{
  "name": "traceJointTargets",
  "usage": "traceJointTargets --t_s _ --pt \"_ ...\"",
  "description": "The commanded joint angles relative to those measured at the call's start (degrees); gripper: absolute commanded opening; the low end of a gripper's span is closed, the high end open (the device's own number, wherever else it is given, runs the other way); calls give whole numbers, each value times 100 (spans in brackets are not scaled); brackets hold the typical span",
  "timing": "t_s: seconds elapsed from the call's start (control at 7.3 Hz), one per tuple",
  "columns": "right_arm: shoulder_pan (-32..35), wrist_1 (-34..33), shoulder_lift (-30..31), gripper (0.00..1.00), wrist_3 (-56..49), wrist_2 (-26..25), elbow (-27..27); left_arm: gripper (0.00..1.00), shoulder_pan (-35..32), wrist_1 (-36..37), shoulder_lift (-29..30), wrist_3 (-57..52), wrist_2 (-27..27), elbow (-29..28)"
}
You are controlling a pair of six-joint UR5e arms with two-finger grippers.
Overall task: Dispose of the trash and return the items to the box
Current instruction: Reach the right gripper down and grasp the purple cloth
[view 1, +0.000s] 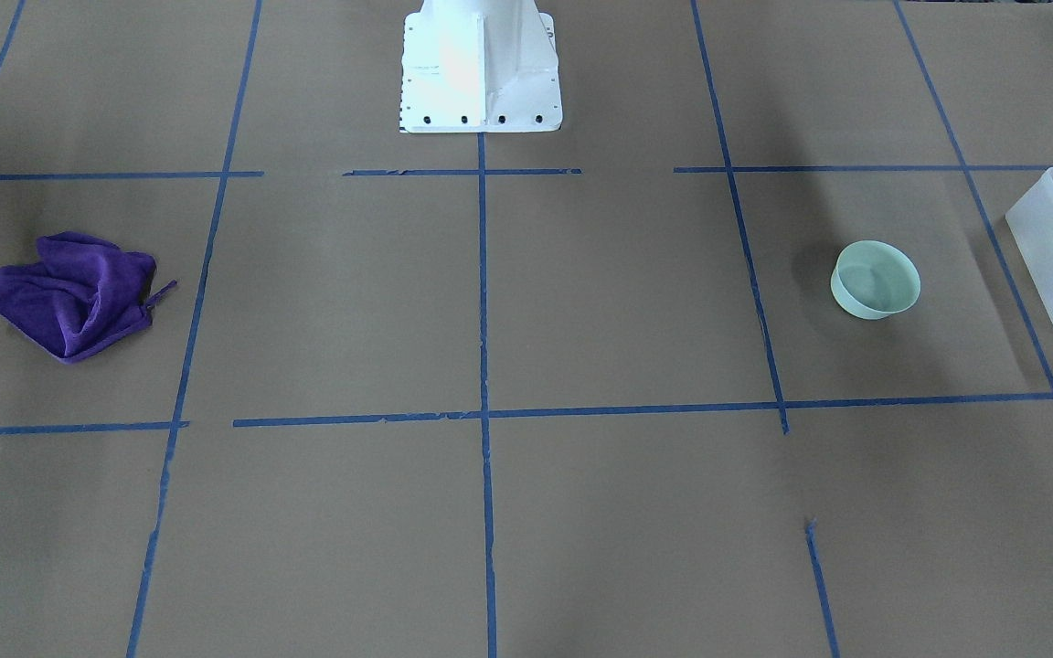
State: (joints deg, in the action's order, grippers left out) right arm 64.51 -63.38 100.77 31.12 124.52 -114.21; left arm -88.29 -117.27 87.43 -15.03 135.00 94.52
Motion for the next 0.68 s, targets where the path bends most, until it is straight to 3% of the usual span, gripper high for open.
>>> traceJointTargets --t_s 0.0,0.14,0.41,0.55 --pt "-1329 1762 418 100 1357 -1177 571 100 -4 530 415 18 0 198" --pt "-1936 2142 348 100 1623 -1915 993 100 -4 530 476 27 9 190" --pt "-2581 2269 120 100 1819 -2579 1138 100 -4 530 494 27 18 207" --pt "-2828 2269 110 92 1793 -2912 1138 100 -4 530 494 35 18 199"
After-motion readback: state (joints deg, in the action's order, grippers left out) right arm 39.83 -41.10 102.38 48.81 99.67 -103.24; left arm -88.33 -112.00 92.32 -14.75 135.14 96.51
